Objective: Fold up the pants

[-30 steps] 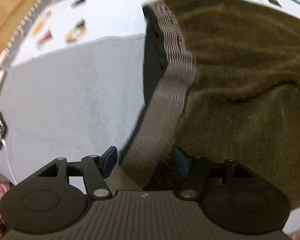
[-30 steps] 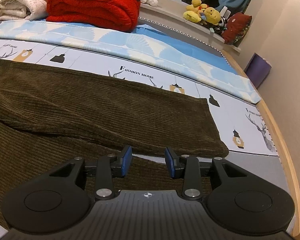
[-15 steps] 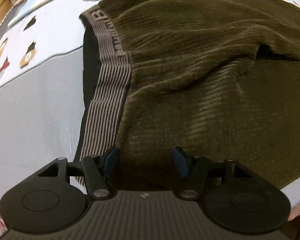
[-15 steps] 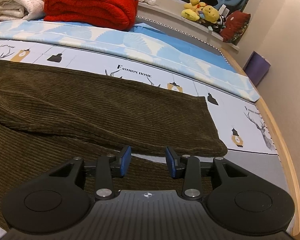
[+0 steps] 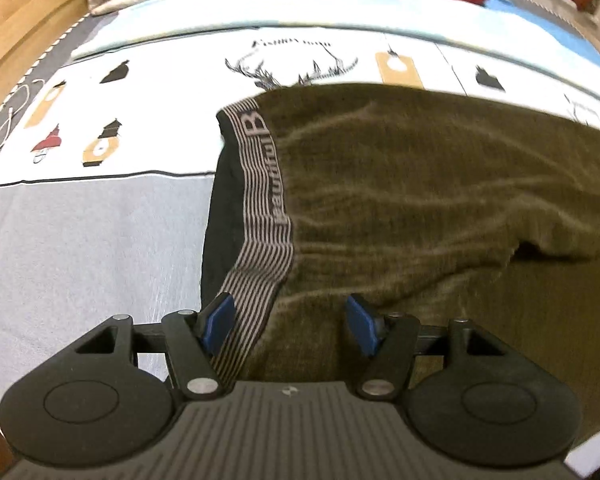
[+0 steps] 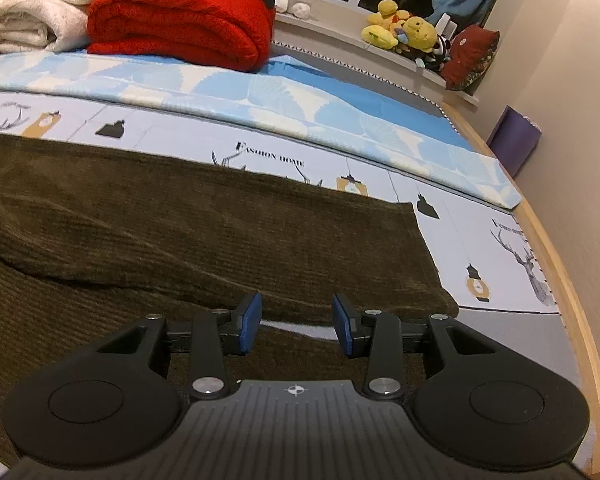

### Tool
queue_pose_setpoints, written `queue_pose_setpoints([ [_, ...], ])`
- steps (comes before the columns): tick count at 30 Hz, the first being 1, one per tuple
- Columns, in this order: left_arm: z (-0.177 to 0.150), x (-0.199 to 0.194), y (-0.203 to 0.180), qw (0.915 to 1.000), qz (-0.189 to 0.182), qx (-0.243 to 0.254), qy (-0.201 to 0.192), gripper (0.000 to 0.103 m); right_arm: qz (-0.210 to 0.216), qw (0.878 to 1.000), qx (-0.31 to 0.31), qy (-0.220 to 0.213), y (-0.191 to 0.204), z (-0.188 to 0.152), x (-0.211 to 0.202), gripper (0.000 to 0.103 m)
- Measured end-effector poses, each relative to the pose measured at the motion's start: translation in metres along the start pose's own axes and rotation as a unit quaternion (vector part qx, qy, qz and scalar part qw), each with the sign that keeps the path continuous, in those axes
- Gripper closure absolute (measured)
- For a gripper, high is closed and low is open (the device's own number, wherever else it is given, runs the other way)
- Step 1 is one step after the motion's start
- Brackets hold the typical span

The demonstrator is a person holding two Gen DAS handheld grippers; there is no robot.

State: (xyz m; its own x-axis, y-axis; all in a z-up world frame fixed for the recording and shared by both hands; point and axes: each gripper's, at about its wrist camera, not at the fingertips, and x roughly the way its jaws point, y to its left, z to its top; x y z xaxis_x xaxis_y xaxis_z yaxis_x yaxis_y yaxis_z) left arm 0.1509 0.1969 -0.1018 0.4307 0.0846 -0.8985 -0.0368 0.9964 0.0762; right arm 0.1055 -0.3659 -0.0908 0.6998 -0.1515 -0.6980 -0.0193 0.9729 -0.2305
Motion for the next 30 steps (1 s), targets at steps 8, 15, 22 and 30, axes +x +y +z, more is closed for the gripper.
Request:
queue_pose_setpoints([
  [8,0.028,-0.009,0.003,0.9965,0.002,-0.074,-0.039,0.072,0.019,0.999,0.030,-0.029,0.005,0.018,-0.007,0.063],
  [15,0.081,-0.015,-0.022,0.9878,-0.039,-0.136,-0.065,0.097,0.036,0.995,0.076,-0.060,0.004,0.034,-0.008,0.097],
  [22,0.107,0.032,-0.026,0.9545,-0.112,-0.264,-0.081,0.097,0.056,0.993,0.090,-0.045,0.013,0.042,-0.001,0.096],
  [30,0.140,0.085,-0.021,0.9197,-0.115,-0.371,-0.057,0.033,0.064,0.994,0.081,-0.032,0.027,0.050,0.009,0.095],
])
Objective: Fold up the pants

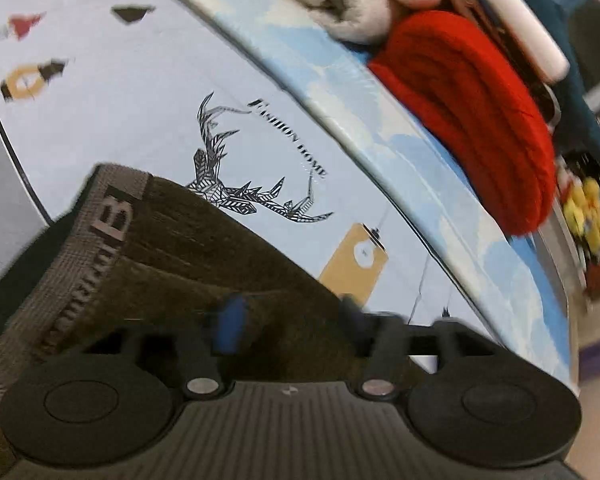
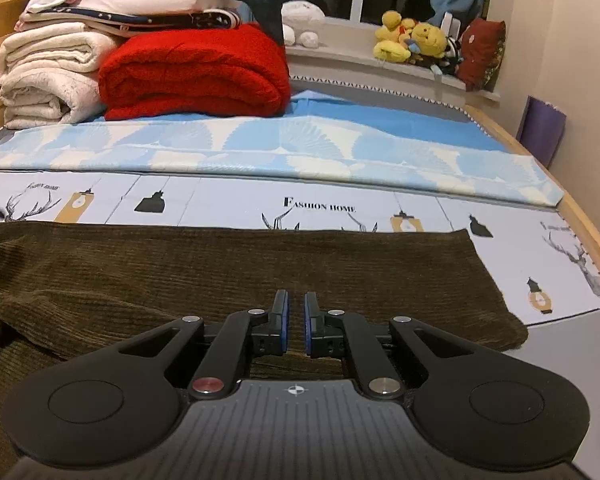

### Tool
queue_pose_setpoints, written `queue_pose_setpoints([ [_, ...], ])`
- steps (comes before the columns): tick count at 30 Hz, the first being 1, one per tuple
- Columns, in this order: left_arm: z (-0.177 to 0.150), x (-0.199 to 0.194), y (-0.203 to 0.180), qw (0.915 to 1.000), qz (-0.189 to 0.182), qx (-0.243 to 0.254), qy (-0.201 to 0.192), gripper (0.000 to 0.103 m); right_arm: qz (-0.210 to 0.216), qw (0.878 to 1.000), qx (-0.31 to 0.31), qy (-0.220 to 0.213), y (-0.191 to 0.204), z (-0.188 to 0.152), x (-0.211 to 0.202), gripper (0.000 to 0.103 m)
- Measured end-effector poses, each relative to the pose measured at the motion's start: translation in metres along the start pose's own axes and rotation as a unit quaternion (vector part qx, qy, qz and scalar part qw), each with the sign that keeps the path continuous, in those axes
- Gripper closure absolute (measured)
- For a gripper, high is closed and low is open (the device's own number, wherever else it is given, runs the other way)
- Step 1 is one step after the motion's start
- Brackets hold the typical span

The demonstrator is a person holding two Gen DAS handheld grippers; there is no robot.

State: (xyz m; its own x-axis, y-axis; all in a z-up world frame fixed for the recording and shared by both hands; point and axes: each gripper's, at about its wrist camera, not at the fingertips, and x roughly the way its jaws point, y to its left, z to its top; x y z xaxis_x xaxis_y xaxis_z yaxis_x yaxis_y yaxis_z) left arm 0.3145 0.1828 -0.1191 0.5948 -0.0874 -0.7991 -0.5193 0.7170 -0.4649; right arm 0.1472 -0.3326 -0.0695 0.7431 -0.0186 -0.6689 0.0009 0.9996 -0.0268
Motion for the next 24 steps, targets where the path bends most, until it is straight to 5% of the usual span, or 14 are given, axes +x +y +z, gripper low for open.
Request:
queue_pose_setpoints([
  [5,0.014,0.042,0.005,0.9966,0.057,-0.057,0.016,0.031,-0.008,1.000,0.005,0.025,0.007,0.000,0.017,0.095],
  [9,0.029,0.061,-0.002,0.9924,0.110,-0.054,0.012,0.029,-0.009,0.999,-0.012,0.037,0.020,-0.001,0.029,0.095],
  [14,0.021,0.082,-0.029,0.9818,0.182,0.047,0.029,0.027,-0.009,0.998,-0.033,0.048,0.034,0.002,0.043,0.095],
  [17,0.015,0.086,-0.038,0.9706,0.218,0.098,0.029,0.041,-0.011,0.998,-0.039,0.051,0.040,0.004,0.049,0.095],
  [19,0.014,0.086,-0.040,0.9657,0.233,0.112,0.025,0.063,-0.013,0.998,-0.042,0.053,0.041,0.004,0.051,0.095],
  [24,0.008,0.069,-0.040,0.9656,0.226,0.129,0.013,0.095,-0.026,0.997,-0.036,0.057,0.037,0.005,0.054,0.095],
])
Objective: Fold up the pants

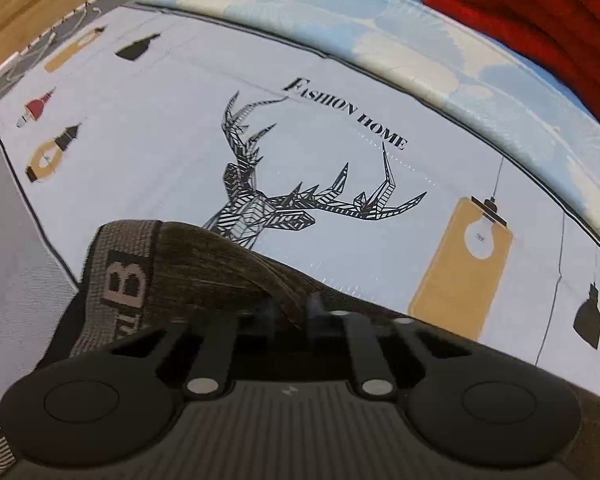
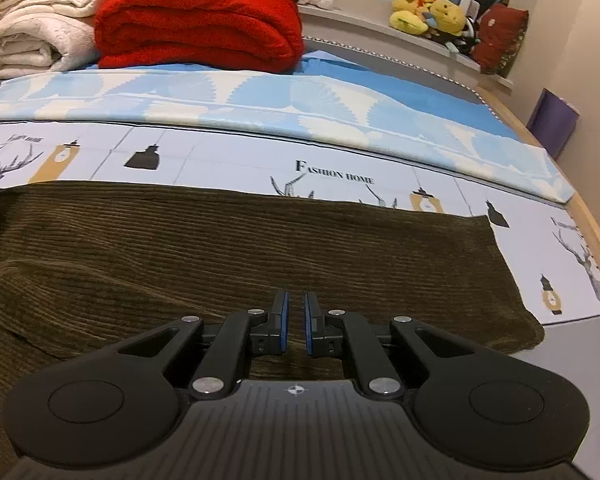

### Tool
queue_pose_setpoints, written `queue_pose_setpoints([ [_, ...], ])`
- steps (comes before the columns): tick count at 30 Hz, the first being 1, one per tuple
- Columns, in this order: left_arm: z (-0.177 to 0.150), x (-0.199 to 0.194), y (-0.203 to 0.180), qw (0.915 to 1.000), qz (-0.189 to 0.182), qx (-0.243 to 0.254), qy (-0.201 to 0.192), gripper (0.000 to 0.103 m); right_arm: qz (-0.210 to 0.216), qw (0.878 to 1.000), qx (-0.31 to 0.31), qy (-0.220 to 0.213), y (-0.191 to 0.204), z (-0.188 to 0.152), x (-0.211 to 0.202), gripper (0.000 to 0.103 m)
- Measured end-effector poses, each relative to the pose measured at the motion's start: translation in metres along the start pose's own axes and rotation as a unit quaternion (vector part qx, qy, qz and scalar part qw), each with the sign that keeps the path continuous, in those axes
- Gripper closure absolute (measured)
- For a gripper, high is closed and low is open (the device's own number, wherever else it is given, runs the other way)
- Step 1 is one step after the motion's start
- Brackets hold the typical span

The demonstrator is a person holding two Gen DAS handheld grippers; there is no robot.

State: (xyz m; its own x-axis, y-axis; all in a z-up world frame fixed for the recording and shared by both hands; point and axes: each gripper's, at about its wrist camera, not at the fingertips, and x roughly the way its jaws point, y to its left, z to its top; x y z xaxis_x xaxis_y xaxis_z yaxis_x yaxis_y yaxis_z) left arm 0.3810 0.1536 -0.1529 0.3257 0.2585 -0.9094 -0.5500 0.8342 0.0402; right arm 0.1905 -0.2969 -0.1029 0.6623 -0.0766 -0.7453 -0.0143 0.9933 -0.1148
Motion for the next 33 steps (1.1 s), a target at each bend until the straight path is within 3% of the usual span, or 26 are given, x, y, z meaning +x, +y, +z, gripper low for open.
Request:
queue_pose_setpoints([
  [6,-0.019,-0.044,0.012,0.9992,-0.029,0.009,-0.026,0.098,-0.016,1.000,0.015,0.001,-0.010,-0.004,-0.004,0.095],
  [13,-0.063,-0.116,0.046,0.9941,-0.090,0.025,-0.055,0.101,-0.019,0.998,0.054,0.006,-0.023,-0.014,-0.016,0.095],
  [19,-0.123,-0.176,0.092,0.9825,-0.143,0.103,-0.059,0.101,-0.018,0.997,0.069,-0.003,-0.033,-0.026,-0.035,0.095],
  [22,-0.155,-0.187,0.123,0.9738,-0.175,0.140,-0.038,0.101,-0.014,0.997,0.075,-0.008,-0.040,-0.032,-0.045,0.095],
  [25,-0.175,-0.176,0.153,0.9680,-0.199,0.151,0.018,0.101,-0.012,0.996,0.082,-0.016,-0.053,-0.037,-0.053,0.095],
  [29,-0.185,-0.149,0.176,0.9664,-0.190,0.153,0.082,0.103,-0.009,0.993,0.119,-0.008,-0.083,-0.042,-0.050,0.095],
  [32,-0.177,-0.133,0.195,0.9643,-0.226,0.075,0.116,0.089,-0.001,0.986,0.168,0.006,-0.107,-0.046,-0.041,0.095],
  [33,-0.172,-0.128,0.200,0.9649,-0.230,0.045,0.119,0.072,0.004,0.983,0.186,0.011,-0.114,-0.047,-0.037,0.095],
])
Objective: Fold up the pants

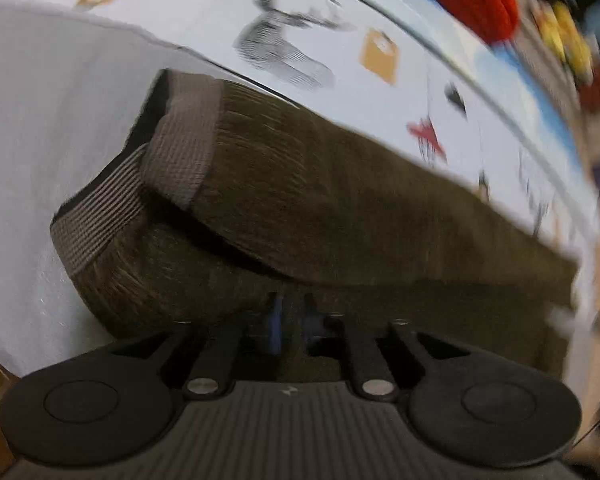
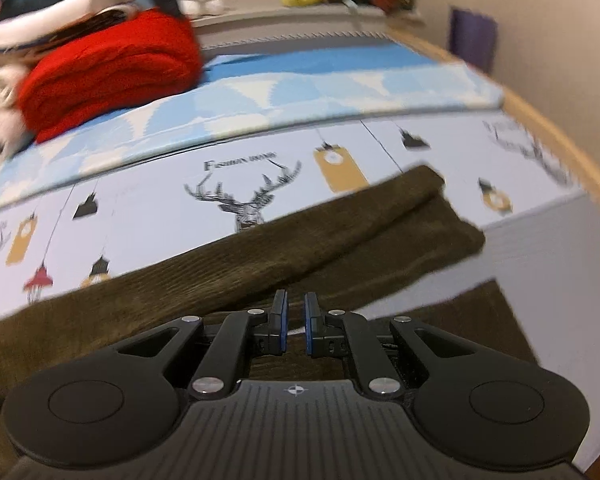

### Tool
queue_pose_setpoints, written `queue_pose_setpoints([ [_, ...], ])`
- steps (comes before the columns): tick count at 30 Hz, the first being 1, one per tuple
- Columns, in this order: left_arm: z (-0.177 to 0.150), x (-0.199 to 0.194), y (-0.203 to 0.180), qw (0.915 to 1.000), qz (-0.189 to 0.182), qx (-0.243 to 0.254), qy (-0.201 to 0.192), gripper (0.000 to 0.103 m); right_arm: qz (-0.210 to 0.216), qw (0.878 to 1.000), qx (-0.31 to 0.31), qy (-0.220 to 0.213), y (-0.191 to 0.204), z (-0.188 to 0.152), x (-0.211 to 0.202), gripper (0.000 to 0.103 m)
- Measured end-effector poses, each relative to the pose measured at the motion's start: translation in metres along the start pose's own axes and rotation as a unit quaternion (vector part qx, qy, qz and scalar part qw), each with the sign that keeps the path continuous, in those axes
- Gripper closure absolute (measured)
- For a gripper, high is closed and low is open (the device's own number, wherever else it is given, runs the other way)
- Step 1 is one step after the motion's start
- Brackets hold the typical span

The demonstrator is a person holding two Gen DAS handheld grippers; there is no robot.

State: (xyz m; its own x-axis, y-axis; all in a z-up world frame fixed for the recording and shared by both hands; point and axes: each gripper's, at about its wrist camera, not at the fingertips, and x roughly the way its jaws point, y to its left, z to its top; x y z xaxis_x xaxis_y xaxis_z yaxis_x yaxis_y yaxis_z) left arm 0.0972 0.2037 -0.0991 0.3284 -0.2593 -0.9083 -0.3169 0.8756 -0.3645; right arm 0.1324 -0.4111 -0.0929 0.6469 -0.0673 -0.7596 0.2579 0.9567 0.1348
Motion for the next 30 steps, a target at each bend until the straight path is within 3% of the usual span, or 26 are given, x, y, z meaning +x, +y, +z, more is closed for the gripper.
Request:
queue_pose_setpoints([
  [1,0.004,0.000,0.006,0.9995,-0.006,-0.030,-0.006,0.054,0.007,1.000,0.021,0.007,-0.007,0.002,0.004,0.095],
  [2,0.009,0.000,0.009,0.9986,-0.010,-0.051,-0.012,0.050,0.013,0.999,0.039,0.011,-0.012,0.002,0.008,0.095],
  [5,0.018,0.007,0.013,0.9955,-0.012,-0.094,-0.008,0.047,0.033,0.994,0.099,0.014,-0.031,0.007,0.020,0.095],
  [8,0.024,0.014,0.007,0.9942,0.001,-0.107,-0.007,0.046,0.051,0.983,0.177,-0.001,-0.057,0.015,0.032,0.094],
  [11,0.032,0.016,0.003,0.9946,0.025,-0.099,-0.020,0.046,0.049,0.966,0.252,-0.017,-0.085,0.018,0.050,0.080],
  [13,0.035,0.015,0.005,0.9937,0.037,-0.102,-0.029,0.056,0.051,0.954,0.294,-0.017,-0.103,0.017,0.065,0.076],
  [14,0.038,0.013,0.006,0.9930,0.046,-0.103,-0.036,0.065,0.055,0.950,0.308,-0.015,-0.110,0.017,0.072,0.076],
  [15,0.040,0.012,0.005,0.9923,0.058,-0.100,-0.043,0.085,0.062,0.945,0.322,-0.015,-0.116,0.017,0.080,0.076],
  [16,0.043,0.010,0.005,0.9919,0.068,-0.093,-0.053,0.093,0.068,0.942,0.329,-0.015,-0.121,0.017,0.088,0.075],
  [20,0.048,0.003,-0.001,0.9916,0.078,-0.072,-0.074,0.094,0.079,0.937,0.341,-0.015,-0.129,0.023,0.118,0.074],
  [30,0.057,0.021,0.007,0.9905,0.078,-0.105,-0.042,0.089,0.060,0.928,0.368,0.018,-0.129,0.029,0.190,0.073],
])
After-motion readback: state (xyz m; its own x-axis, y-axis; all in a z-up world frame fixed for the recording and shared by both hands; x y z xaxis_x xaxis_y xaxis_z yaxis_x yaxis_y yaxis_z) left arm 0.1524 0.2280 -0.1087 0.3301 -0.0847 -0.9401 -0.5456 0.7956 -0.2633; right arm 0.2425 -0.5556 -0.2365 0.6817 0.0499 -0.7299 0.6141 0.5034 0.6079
